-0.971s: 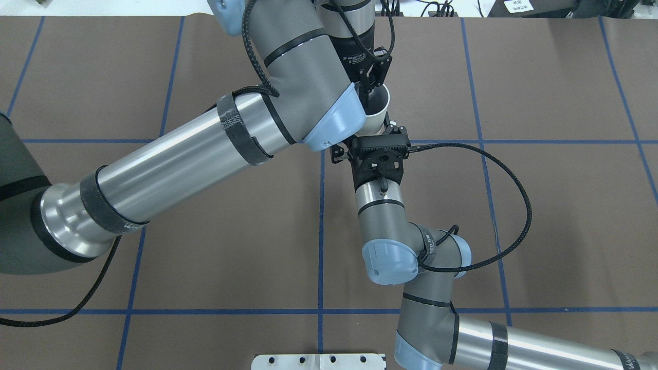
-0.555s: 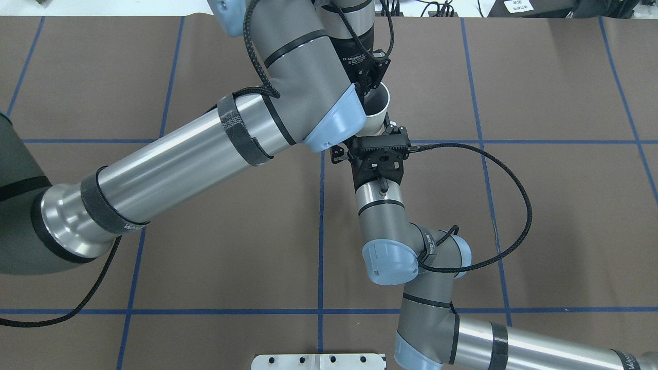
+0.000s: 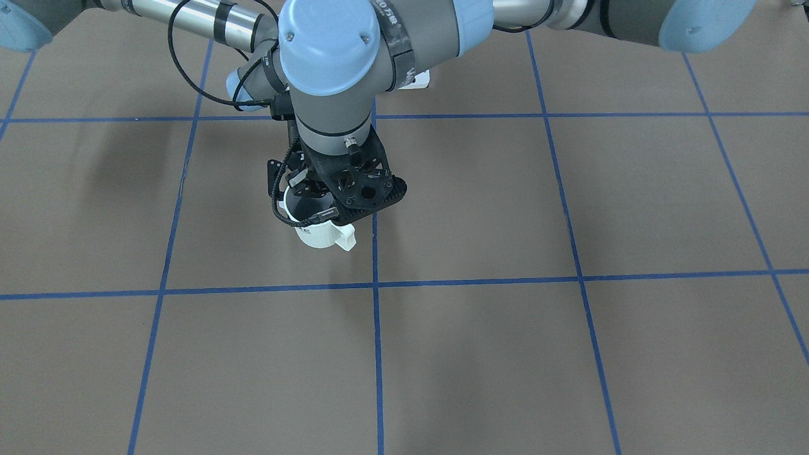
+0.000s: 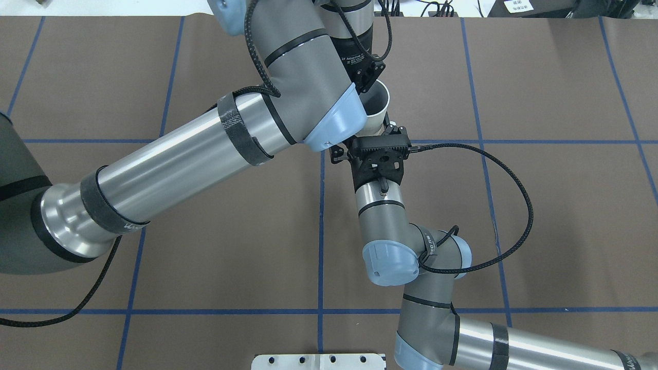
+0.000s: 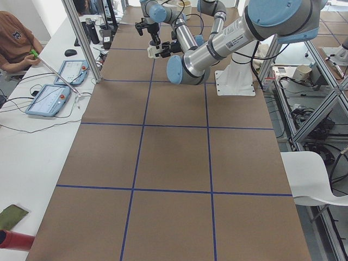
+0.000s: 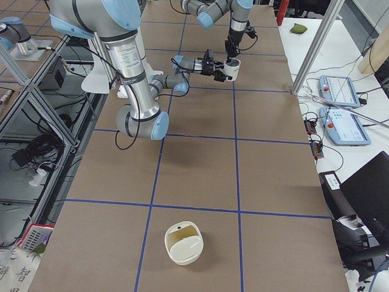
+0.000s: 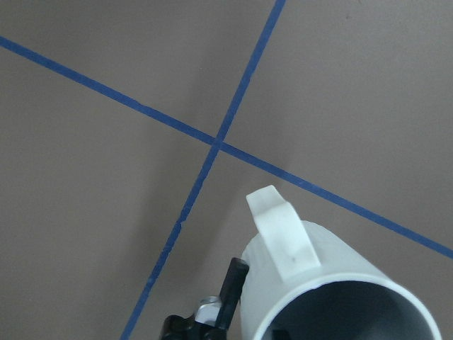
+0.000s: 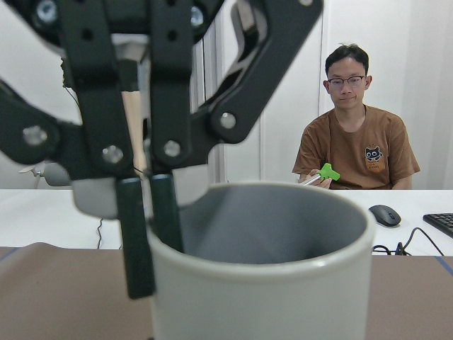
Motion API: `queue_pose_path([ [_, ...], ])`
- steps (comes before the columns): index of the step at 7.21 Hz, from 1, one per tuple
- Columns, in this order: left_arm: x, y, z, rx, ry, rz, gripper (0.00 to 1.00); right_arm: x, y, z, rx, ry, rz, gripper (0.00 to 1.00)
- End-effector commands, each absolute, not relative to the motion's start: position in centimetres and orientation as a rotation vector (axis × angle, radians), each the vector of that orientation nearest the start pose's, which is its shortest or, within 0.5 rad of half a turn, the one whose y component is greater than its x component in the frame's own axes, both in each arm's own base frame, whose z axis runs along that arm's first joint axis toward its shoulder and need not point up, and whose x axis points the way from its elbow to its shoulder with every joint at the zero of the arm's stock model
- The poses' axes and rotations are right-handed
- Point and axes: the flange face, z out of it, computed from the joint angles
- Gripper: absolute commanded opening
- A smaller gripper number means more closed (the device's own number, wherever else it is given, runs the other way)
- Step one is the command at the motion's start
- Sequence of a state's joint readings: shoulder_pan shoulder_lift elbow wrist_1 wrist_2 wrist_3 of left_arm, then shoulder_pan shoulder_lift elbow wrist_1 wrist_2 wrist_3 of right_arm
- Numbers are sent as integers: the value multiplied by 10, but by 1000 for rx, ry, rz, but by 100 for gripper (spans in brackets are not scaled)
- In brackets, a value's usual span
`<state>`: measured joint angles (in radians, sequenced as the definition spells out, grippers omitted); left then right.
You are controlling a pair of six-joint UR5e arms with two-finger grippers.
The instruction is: Left arm hands cup to right arm to dump lemon
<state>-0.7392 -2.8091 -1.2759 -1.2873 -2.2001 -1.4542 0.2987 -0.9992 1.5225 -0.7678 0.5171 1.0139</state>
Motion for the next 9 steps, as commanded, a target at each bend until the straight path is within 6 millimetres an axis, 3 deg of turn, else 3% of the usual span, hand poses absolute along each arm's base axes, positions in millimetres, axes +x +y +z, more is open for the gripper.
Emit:
queue_pose_path([
  [1, 510, -567, -14, -293, 823, -381, 0, -553, -393, 240, 1284, -715, 480, 100],
  [6, 501, -574, -20, -285, 831, -391, 0, -557, -382, 243, 1275, -732, 468, 100],
  [7, 493, -580, -22, -277, 837, -402, 0, -557, -382, 244, 1275, -732, 468, 100],
  [9, 443, -609, -27, -223, 878, -422, 0, -547, -379, 233, 1273, -765, 473, 100],
])
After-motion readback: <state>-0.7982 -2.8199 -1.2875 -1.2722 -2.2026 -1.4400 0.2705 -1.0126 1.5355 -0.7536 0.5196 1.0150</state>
